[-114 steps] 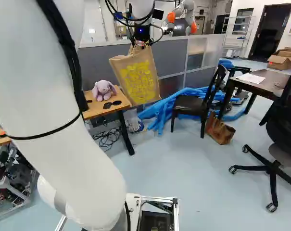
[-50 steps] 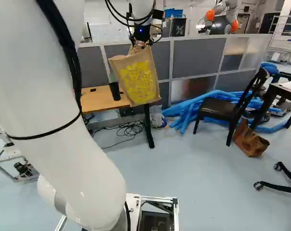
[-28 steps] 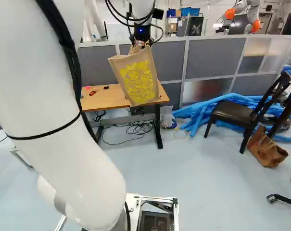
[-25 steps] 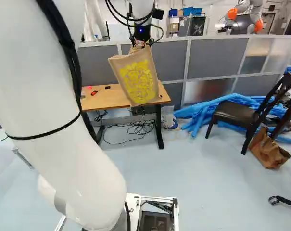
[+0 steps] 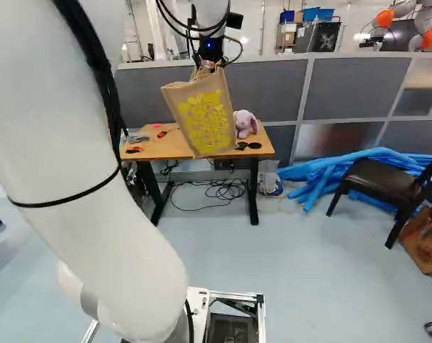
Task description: Pick up the bag on the ground and place it on the table
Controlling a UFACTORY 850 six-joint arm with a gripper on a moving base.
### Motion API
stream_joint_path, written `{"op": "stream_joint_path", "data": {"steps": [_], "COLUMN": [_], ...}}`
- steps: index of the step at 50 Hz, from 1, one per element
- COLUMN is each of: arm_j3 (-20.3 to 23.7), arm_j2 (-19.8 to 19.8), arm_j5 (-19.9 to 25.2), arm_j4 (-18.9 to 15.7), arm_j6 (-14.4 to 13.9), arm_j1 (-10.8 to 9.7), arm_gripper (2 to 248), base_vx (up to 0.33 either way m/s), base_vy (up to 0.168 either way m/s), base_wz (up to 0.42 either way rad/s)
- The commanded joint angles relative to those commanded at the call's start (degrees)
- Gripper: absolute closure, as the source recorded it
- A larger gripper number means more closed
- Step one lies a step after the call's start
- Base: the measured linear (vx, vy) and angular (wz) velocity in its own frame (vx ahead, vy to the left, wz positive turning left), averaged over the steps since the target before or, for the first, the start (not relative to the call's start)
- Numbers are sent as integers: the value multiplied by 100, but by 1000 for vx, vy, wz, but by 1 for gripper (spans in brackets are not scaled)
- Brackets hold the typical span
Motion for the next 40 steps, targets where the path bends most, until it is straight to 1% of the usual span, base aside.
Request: {"op": "stream_joint_path", "data": {"steps": [23, 40], "arm_j3": [0, 0], "arm_j2": [0, 0], "arm_j5": [0, 0], "arm_j4": [0, 0], "arm_j6": [0, 0], "arm_j1": [0, 0], "arm_gripper": [229, 229], "base_vx": [-2, -2], "base_vy": [56, 35], "base_wz": [253, 165]}}
